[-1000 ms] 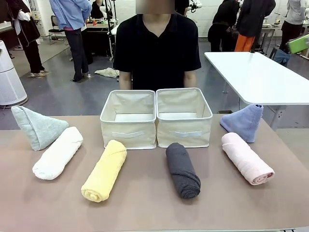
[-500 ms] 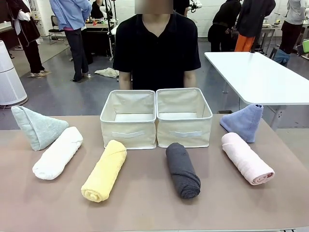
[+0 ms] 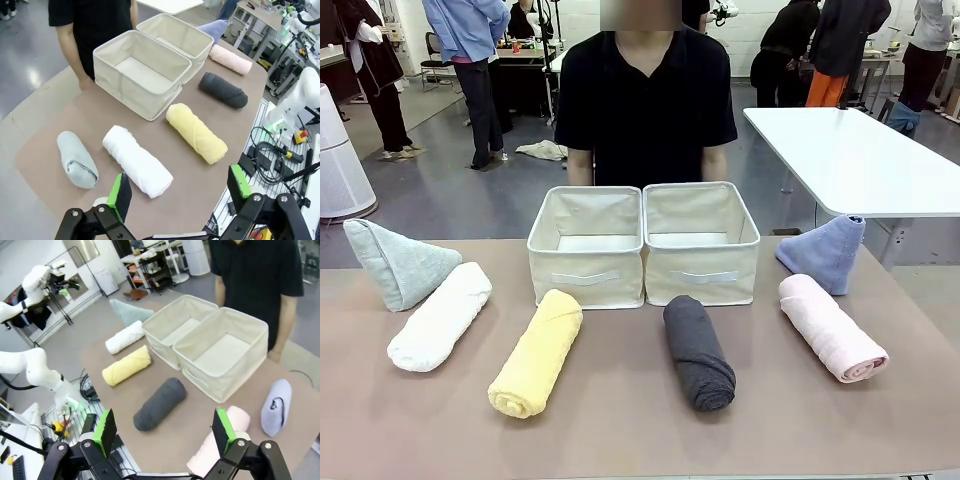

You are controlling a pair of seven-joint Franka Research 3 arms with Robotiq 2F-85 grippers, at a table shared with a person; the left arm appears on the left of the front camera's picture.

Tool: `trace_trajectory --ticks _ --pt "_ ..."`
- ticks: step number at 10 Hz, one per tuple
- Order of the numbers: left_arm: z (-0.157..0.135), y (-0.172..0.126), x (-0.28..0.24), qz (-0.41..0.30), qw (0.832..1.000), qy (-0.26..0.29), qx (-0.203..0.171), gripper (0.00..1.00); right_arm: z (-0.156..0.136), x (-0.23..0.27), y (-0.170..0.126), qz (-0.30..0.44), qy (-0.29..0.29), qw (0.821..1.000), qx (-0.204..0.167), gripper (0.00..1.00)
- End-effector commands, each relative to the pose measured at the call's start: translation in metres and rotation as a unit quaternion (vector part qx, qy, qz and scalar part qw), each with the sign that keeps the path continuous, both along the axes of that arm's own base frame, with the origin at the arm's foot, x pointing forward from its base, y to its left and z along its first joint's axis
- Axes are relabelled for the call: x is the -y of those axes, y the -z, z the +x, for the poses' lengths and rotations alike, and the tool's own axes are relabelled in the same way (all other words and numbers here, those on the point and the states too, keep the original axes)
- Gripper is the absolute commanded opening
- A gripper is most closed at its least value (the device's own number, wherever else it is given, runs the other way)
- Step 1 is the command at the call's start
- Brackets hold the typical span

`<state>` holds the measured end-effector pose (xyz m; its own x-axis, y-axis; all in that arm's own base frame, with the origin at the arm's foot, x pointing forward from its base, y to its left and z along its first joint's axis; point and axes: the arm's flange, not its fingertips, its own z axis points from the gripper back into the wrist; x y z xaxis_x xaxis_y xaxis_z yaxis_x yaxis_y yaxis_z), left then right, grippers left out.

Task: Sort the towels based on their folding style.
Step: Pick up one triangle-folded towel and place it in the left Fabric basket.

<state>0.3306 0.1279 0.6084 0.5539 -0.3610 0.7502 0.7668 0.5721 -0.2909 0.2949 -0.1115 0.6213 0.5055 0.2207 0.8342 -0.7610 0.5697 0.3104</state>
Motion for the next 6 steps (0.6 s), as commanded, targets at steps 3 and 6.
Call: trace_trajectory --ticks 3,6 --pt "-0.0004 -0.0019 -0.0112 -0.011 1.0 -0.016 -0.003 1.0 -0.0038 -0.0012 0.0035 -0.042 0.026 0.999 -0.018 1.0" --pt "-0.0011 0.001 -0.0128 -0.004 1.0 -0.018 -0.01 1.0 -0.0012 0.0 0.0004 -0.03 0.026 0.999 -0.012 1.0"
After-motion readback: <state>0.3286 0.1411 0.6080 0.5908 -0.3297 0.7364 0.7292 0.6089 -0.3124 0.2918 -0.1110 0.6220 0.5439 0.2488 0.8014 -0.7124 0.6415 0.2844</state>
